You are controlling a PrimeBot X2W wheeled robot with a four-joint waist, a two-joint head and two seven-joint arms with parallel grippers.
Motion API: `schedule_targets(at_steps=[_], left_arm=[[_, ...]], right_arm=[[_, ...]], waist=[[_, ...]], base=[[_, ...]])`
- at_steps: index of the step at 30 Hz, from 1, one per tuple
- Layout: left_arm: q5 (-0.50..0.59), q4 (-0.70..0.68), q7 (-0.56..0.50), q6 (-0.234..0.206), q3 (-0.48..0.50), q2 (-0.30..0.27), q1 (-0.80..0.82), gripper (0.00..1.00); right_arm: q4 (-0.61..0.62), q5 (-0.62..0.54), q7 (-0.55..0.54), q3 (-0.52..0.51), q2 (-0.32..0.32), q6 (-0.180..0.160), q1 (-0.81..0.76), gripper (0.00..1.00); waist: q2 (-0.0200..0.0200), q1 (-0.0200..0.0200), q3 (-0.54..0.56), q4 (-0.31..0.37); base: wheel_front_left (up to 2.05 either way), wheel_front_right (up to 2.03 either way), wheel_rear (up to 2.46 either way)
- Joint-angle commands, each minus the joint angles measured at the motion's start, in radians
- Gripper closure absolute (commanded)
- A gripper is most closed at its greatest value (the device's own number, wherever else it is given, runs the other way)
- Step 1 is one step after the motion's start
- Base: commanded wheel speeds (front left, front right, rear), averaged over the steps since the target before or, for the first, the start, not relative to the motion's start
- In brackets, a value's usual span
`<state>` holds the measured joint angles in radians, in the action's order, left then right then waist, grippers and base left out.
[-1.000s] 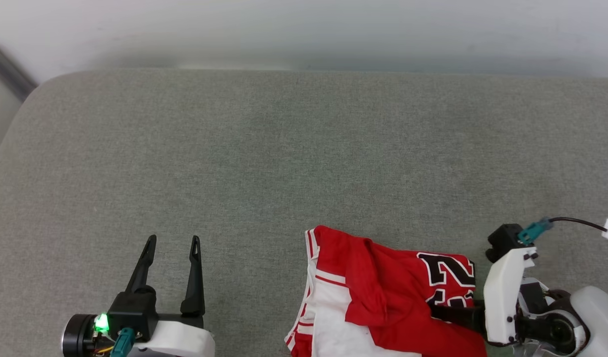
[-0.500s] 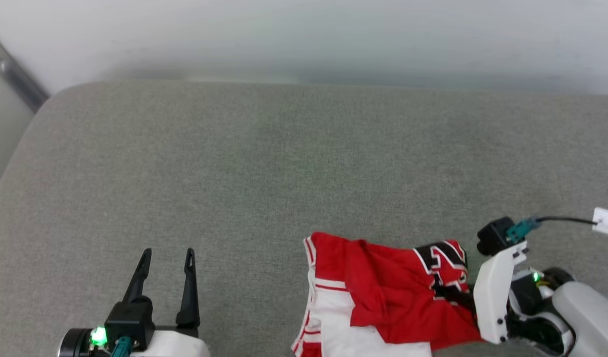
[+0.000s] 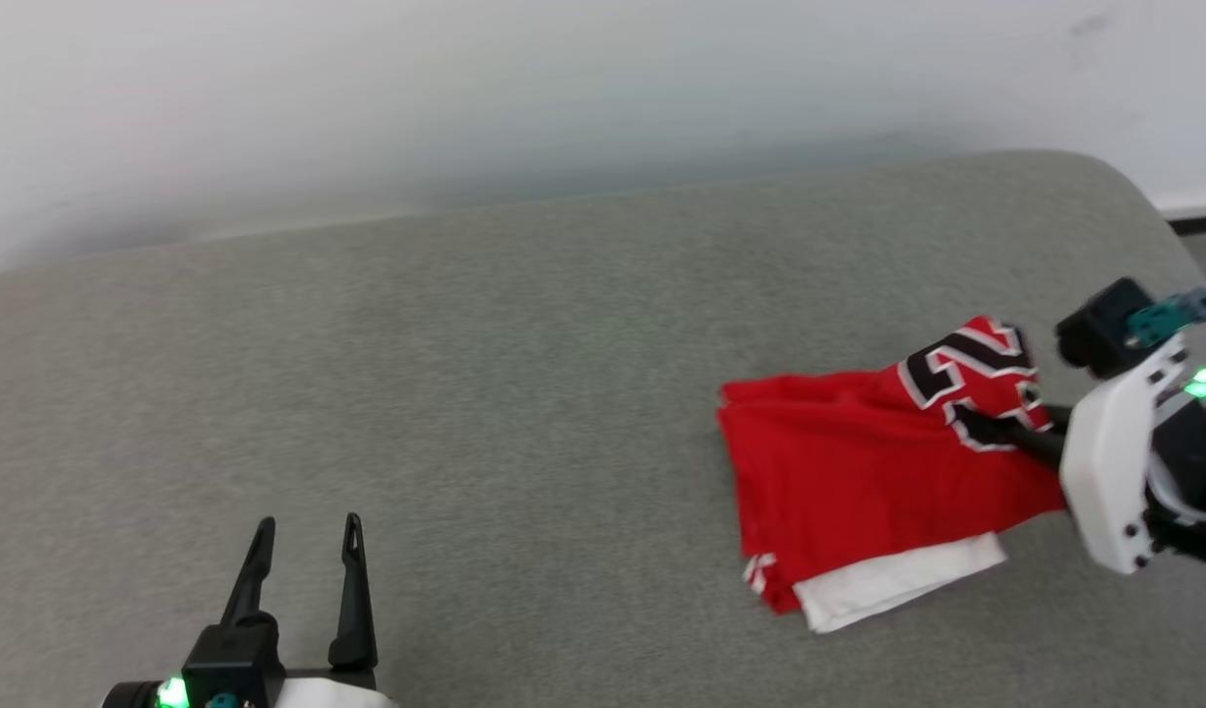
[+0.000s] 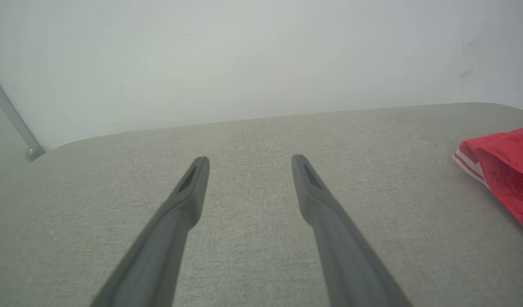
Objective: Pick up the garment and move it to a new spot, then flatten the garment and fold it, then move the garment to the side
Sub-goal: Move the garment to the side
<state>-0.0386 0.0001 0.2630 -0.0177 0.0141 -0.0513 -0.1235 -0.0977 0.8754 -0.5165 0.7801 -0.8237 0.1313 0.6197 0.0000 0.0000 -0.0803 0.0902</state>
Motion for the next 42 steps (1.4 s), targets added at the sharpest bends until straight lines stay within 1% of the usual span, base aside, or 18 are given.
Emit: schedule_targets(at_steps=[1, 4, 7, 8, 10, 11, 17, 23, 26, 30, 31, 32, 36, 39, 42], left_arm=[[0.004, -0.008, 0.002, 0.002, 0.006, 0.001, 0.016, 0.0], [0.01, -0.017, 0.002, 0.007, 0.017, -0.002, 0.03, 0.0], [0.018, -0.025, 0.002, 0.017, 0.023, -0.013, 0.045, 0.0], [0.018, -0.025, 0.002, 0.017, 0.023, -0.013, 0.045, 0.0], [0.023, -0.033, 0.002, 0.023, 0.023, -0.019, 0.06, 0.0], [0.032, -0.043, 0.002, 0.032, 0.018, -0.028, 0.089, 0.0], [0.041, -0.07, 0.002, 0.043, 0.014, -0.054, 0.146, 0.0], [0.041, -0.094, 0.002, 0.044, 0.019, -0.072, 0.179, 0.0], [0.038, -0.101, 0.002, 0.045, 0.02, -0.079, 0.19, 0.0], [0.035, -0.093, 0.002, 0.043, 0.018, -0.079, 0.192, 0.0], [0.034, -0.088, 0.002, 0.042, 0.017, -0.077, 0.19, 0.0], [0.032, -0.084, 0.002, 0.041, 0.015, -0.075, 0.185, 0.0], [0.026, -0.07, 0.002, 0.034, 0.008, -0.06, 0.162, 0.0], [0.02, -0.063, 0.002, 0.028, 0.001, -0.046, 0.141, 0.0], [0.017, -0.057, 0.002, 0.019, -0.002, -0.037, 0.114, 0.0]], right_arm=[[0.008, -0.012, -0.005, -0.017, -0.03, -0.001, 0.021, 1.0], [0.002, -0.037, -0.004, -0.034, -0.084, -0.001, 0.037, 1.0], [-0.036, -0.061, 0.005, -0.066, -0.117, -0.001, 0.051, 1.0], [-0.036, -0.061, 0.005, -0.066, -0.117, -0.001, 0.051, 1.0], [-0.079, -0.085, 0.015, -0.084, -0.133, -0.001, 0.058, 1.0], [-0.168, -0.105, 0.035, -0.127, -0.133, -0.001, 0.077, 1.0], [-0.36, -0.209, 0.084, -0.201, -0.099, -0.001, 0.135, 1.0], [-0.575, -0.313, 0.152, -0.311, -0.02, -0.001, 0.195, 1.0], [-0.659, -0.373, 0.19, -0.348, 0.021, -0.001, 0.214, 1.0], [-0.747, -0.421, 0.2, -0.376, 0.076, -0.001, 0.223, 1.0], [-0.763, -0.433, 0.202, -0.379, 0.084, -0.001, 0.226, 0.53], [-0.772, -0.448, 0.218, -0.383, 0.088, -0.001, 0.23, 0.0], [-0.812, -0.543, 0.29, -0.4, 0.076, -0.001, 0.241, 0.0], [-0.801, -0.642, 0.4, -0.432, 0.072, -0.001, 0.254, 0.0], [-0.764, -0.7, 0.535, -0.481, 0.108, -0.001, 0.238, 0.0]], waist=[[0.0, 0.0, -0.044, 0.08], [0.0, 0.0, -0.073, 0.123], [0.0, 0.0, -0.108, 0.153], [0.0, 0.0, -0.108, 0.153], [0.0, 0.0, -0.135, 0.165], [0.0, 0.0, -0.181, 0.168], [0.0, 0.0, -0.278, 0.15], [0.0, 0.0, -0.347, 0.131], [0.0, 0.0, -0.367, 0.122], [0.0, 0.0, -0.357, 0.116], [0.0, 0.0, -0.347, 0.114], [0.0, 0.0, -0.334, 0.113], [0.0, 0.0, -0.268, 0.099], [0.0, 0.0, -0.214, 0.082], [0.0, 0.0, -0.165, 0.064]], base=[[0.0, 0.0, 0.0], [0.0, 0.0, 0.0], [0.0, 0.0, 0.0], [0.0, 0.0, 0.0], [0.0, 0.0, 0.0], [0.0, 0.0, 0.0], [0.0, 0.0, 0.0], [0.0, 0.0, 0.0], [0.0, 0.0, 0.0], [0.0, 0.0, 0.0], [0.0, 0.0, 0.0], [0.0, 0.0, 0.0], [0.0, 0.0, 0.0], [0.0, 0.0, 0.0], [0.0, 0.0, 0.0]])
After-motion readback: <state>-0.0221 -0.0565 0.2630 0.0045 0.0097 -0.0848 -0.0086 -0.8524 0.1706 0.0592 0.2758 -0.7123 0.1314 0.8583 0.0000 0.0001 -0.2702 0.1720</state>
